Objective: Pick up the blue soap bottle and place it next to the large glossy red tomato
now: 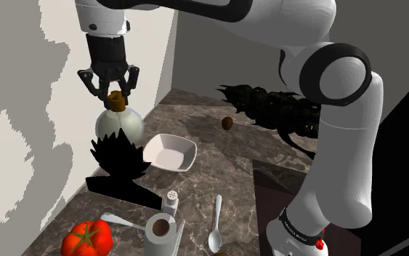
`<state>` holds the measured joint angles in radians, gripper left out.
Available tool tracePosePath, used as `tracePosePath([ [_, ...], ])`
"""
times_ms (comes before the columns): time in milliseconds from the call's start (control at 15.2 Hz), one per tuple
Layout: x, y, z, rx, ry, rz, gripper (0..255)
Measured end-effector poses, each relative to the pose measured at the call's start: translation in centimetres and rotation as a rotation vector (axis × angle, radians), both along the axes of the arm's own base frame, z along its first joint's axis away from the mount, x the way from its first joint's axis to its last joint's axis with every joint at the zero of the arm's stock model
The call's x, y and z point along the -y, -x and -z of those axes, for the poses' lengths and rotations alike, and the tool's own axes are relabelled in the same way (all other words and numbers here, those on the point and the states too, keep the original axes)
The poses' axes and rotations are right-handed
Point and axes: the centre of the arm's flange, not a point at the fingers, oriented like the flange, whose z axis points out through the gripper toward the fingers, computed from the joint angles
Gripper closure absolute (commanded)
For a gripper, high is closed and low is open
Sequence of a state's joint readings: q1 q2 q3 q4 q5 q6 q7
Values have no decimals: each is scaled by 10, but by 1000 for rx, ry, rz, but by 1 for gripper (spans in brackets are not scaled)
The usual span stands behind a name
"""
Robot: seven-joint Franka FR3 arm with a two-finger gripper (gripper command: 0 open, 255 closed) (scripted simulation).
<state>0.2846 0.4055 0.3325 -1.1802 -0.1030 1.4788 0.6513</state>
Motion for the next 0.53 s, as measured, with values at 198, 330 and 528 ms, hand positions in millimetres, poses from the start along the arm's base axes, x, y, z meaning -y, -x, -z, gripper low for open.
tracePosePath([
  [198,0,-2,17,0,0,0,255],
  [330,0,0,26,0,0,0,255],
  [528,-1,-1,42,0,0,0,255],
])
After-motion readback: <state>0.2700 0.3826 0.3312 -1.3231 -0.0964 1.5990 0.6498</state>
